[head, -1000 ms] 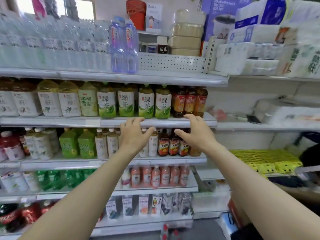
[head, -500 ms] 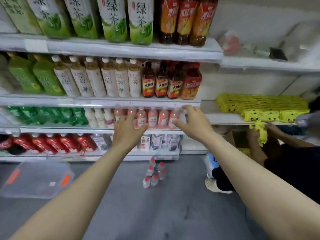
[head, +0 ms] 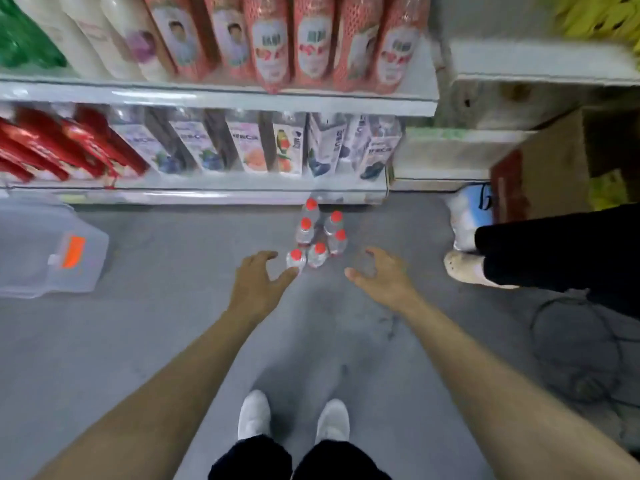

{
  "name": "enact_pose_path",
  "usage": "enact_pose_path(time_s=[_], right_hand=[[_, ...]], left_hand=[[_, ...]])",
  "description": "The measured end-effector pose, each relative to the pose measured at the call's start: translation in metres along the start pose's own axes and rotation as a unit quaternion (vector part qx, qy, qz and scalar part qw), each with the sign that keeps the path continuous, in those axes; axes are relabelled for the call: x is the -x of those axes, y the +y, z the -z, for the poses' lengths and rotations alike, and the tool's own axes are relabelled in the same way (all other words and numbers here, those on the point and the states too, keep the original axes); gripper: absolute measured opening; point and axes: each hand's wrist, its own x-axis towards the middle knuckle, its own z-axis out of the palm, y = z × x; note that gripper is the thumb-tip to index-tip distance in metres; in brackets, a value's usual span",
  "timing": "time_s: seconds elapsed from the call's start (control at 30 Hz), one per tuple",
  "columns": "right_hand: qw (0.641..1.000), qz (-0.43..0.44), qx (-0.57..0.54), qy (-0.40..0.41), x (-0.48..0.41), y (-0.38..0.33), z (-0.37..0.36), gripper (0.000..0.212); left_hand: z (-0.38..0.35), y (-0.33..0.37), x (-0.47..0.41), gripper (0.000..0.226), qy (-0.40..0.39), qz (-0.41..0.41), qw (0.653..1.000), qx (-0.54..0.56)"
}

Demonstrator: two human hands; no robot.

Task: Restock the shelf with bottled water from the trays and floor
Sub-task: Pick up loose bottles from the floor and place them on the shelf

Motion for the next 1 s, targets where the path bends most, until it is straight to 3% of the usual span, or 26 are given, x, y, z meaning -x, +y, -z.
enact_pose_path(time_s=[0.13,0.27,0.43,0.53,0.73,0.87,1.0], right_hand=[[0.999,-0.012,-0.041,-0.002,-0.076,0.050,-0.091,0.066],[0.989,0.032,-0.134,0.047,-0.146,0.076,-0.157,0.053],[0.964,0.133,-0.202,0.109,-0.221,0.094,-0.215,0.051],[0.951,0.186,-0.183,0.165,-0.256,0.100,-0.236,0.048],[0.935,0.196,-0.247,0.163,-0.256,0.110,-0.237,0.036],[0.924,0.222,-0.272,0.149,-0.235,0.131,-0.250,0.037],[0.917,0.213,-0.306,0.142,-0.249,0.131,-0.256,0.038]], left_hand=[[-0.060,-0.075,-0.063,0.061,-0.010,0.023,0.999,0.024],[-0.112,-0.131,-0.131,0.073,-0.033,0.022,0.998,0.055],[-0.165,-0.170,-0.212,0.089,-0.064,-0.048,0.994,0.077],[-0.188,-0.185,-0.247,0.077,-0.060,-0.118,0.988,0.083],[-0.199,-0.199,-0.242,0.051,-0.024,-0.136,0.983,0.125],[-0.187,-0.228,-0.226,0.057,-0.023,-0.110,0.985,0.129],[-0.181,-0.243,-0.227,0.065,-0.066,-0.141,0.986,0.064]])
